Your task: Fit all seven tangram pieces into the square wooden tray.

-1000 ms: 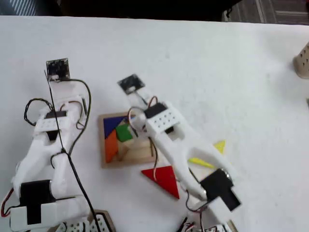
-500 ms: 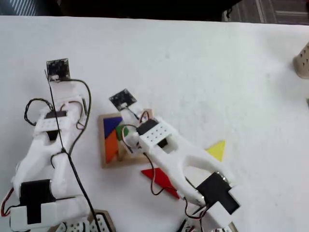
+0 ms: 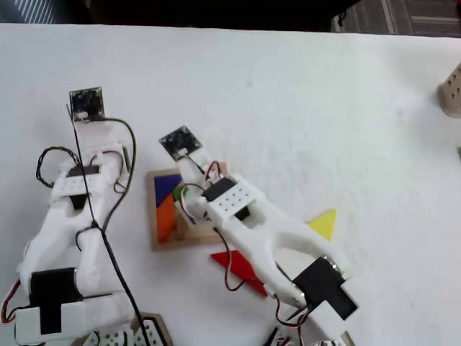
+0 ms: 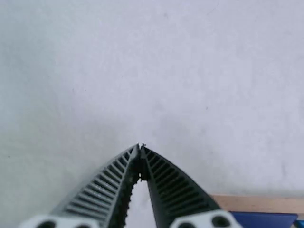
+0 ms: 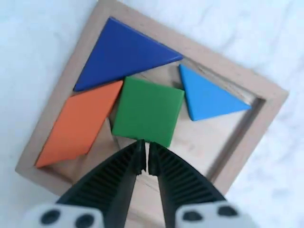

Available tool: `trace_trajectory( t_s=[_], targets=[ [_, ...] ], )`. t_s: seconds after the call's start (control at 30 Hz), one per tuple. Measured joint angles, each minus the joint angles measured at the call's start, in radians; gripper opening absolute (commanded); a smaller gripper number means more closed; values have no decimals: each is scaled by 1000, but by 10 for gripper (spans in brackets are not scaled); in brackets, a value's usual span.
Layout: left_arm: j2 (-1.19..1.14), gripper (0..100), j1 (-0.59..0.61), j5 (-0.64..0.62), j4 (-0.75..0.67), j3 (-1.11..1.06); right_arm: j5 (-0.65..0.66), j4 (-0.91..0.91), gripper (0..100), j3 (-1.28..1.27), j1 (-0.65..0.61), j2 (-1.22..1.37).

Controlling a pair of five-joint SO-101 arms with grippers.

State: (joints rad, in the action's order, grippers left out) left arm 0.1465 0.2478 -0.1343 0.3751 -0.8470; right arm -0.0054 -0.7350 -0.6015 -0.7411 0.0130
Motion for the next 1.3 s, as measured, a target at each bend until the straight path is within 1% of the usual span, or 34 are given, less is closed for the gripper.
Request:
trace_trajectory(
  t_s=[0.1,0.27,0.43,0.7,0.83,0.97,1.1,1.3],
  targets=[
    [0,23,0,0,0,0,5,-40,18,0,-5,0],
    [0,23,0,0,0,0,5,-21,18,12,-14,43],
    [0,23,0,0,0,0,5,-20,18,78,17,80],
    [0,23,0,0,0,0,5,-23,18,92,61,80],
    [0,23,0,0,0,0,5,-132,18,92,55,3],
    [0,23,0,0,0,0,5,-167,18,6,-2,-120],
    [0,23,0,0,0,0,6,-101,18,-115,-92,-173],
    [0,23,0,0,0,0,6,-58,18,-133,-121,-155]
  ],
)
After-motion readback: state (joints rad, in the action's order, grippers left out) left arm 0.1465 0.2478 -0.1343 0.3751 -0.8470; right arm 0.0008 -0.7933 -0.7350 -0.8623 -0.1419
